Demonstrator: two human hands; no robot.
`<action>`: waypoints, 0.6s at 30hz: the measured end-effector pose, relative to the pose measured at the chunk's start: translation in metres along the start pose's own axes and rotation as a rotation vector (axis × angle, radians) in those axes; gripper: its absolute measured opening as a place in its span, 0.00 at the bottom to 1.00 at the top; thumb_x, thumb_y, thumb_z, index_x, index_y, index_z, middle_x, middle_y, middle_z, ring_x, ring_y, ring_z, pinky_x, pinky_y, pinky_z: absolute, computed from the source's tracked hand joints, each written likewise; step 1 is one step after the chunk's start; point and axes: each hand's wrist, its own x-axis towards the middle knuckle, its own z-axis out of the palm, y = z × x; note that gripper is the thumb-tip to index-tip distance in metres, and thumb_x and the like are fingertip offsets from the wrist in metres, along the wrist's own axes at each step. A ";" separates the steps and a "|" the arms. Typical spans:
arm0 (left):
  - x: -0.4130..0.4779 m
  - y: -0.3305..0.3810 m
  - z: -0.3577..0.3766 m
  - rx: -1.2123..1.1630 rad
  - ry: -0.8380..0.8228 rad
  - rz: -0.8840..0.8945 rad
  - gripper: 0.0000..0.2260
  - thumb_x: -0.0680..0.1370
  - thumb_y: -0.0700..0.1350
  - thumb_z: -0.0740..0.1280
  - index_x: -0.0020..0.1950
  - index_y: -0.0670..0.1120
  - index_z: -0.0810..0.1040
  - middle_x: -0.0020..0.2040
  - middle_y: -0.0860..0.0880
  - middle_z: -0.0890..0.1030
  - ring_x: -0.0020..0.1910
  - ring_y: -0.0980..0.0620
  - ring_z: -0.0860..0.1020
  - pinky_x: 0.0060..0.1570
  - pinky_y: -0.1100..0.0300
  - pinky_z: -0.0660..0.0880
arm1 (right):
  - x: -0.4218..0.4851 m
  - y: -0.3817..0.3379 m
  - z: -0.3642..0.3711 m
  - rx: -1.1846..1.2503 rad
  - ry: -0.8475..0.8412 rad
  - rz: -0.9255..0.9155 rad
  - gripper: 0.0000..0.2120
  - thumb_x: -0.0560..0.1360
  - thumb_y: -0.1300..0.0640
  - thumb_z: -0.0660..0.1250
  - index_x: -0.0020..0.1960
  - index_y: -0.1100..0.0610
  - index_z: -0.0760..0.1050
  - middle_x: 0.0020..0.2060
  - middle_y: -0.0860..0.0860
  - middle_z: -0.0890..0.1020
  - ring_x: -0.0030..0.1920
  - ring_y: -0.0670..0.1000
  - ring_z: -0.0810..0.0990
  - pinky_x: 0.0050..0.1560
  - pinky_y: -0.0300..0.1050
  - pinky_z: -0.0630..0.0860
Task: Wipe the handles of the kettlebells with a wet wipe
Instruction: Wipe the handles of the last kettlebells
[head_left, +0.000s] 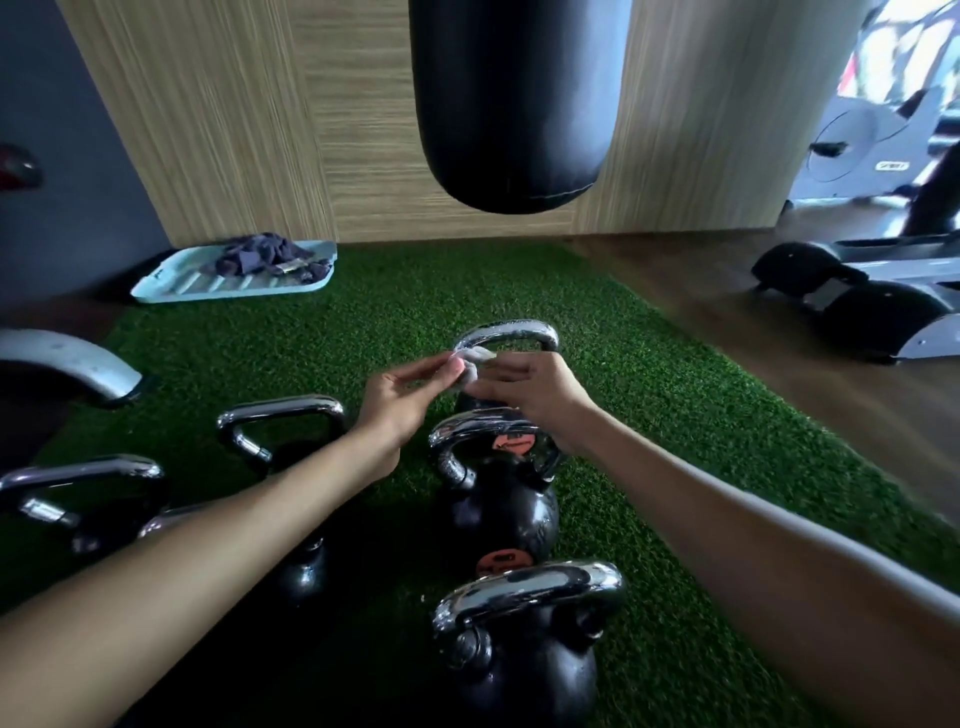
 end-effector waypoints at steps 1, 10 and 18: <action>0.000 0.002 0.000 0.015 0.004 0.003 0.13 0.74 0.50 0.75 0.57 0.49 0.85 0.51 0.52 0.87 0.50 0.48 0.82 0.70 0.36 0.61 | -0.001 0.003 0.002 0.046 0.057 0.010 0.27 0.61 0.45 0.80 0.58 0.52 0.83 0.51 0.47 0.87 0.52 0.49 0.87 0.63 0.56 0.80; 0.002 0.010 0.003 0.219 -0.140 0.028 0.17 0.69 0.57 0.74 0.56 0.54 0.86 0.53 0.58 0.86 0.56 0.48 0.82 0.67 0.42 0.71 | -0.018 0.011 0.004 0.165 0.244 -0.007 0.03 0.74 0.52 0.76 0.44 0.51 0.87 0.41 0.50 0.88 0.41 0.49 0.85 0.50 0.51 0.82; 0.040 0.019 0.011 1.204 -0.434 0.348 0.15 0.73 0.62 0.74 0.59 0.68 0.82 0.57 0.59 0.84 0.26 0.59 0.74 0.25 0.64 0.69 | -0.039 0.062 -0.039 -0.159 0.560 0.014 0.02 0.76 0.54 0.75 0.45 0.47 0.85 0.39 0.41 0.86 0.23 0.38 0.70 0.24 0.31 0.62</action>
